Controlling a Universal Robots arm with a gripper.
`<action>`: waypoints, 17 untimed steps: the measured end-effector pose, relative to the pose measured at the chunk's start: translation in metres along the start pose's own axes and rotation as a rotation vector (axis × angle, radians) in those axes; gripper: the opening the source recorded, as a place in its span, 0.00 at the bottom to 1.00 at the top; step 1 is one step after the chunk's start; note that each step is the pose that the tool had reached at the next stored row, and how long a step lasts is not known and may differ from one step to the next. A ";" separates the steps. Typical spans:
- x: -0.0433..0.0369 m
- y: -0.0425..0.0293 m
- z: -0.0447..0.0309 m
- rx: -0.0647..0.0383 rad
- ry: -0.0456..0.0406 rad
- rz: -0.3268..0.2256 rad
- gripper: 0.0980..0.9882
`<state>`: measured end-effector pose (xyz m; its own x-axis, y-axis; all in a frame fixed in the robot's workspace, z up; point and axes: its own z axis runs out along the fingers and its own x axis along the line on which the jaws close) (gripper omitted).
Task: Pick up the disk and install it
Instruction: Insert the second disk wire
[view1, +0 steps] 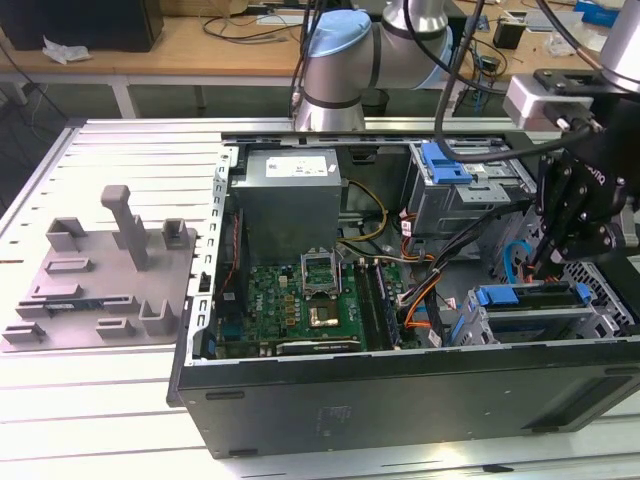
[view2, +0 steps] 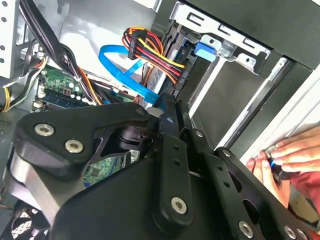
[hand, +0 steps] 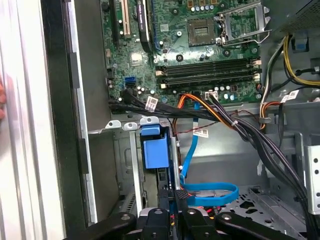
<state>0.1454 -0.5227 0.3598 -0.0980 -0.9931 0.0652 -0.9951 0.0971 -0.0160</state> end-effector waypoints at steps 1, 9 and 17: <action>0.0010 0.0003 0.0002 0.002 -0.0036 0.000 0.07; 0.0024 0.0018 0.0007 0.008 -0.0104 0.001 0.07; 0.0122 0.0023 0.0021 0.009 -0.0501 0.001 0.07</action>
<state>0.1419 -0.5348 0.3584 -0.0986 -0.9950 0.0150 -0.9949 0.0982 -0.0250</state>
